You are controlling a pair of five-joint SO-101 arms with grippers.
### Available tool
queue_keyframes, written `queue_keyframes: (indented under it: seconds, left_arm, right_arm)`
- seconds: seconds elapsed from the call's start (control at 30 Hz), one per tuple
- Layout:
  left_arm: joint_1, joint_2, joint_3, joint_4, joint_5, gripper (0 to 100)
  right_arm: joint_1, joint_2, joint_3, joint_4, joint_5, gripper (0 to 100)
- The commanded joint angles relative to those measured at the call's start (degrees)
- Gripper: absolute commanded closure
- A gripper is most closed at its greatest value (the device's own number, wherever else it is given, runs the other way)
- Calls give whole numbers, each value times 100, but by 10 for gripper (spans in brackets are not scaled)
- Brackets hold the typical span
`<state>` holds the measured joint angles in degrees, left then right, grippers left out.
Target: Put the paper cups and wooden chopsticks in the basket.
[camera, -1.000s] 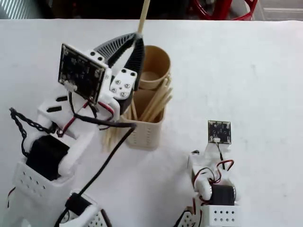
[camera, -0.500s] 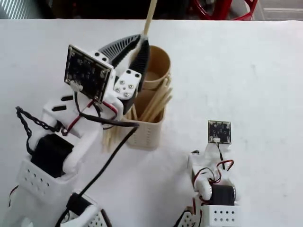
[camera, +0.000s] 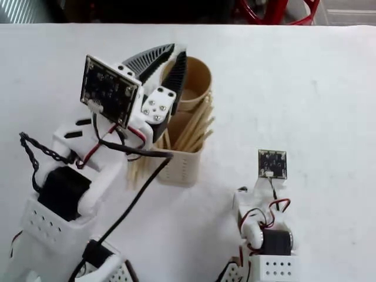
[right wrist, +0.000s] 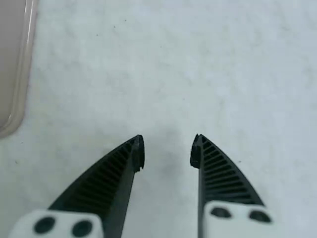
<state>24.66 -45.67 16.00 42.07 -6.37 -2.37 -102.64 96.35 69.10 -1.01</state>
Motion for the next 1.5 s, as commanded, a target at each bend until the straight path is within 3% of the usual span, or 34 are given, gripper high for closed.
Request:
queue_keyframes:
  seconds: [0.0,0.07,0.17,0.27,0.43,0.57,0.87,1.17,1.47]
  left_arm:
    - [-769,-119,-35,185,-237,921]
    - [-1666,-119,123,229,-237,921]
    - [-2976,-101,985,-141,404,921]
    - [-3609,233,2435,-905,1081,918]
    - [-3152,1648,3921,-2462,325,918]
    - [-2721,2853,3666,-2541,-308,920]
    - [-2642,4057,2444,-1363,-281,916]
    - [-2686,5112,1292,-273,853,816]
    - [-2686,5130,1125,-114,870,817]
  right_arm:
    - [-48,-48,53,40,44,839]
    - [-57,-48,53,40,44,839]
    - [-57,-48,53,40,44,839]
    - [-57,-48,53,40,44,839]
    - [-13,-48,53,40,44,839]
    - [-13,-48,53,40,44,839]
    - [-13,-48,53,40,44,839]
    - [-13,-48,53,40,44,839]
    - [-13,-48,53,40,44,839]
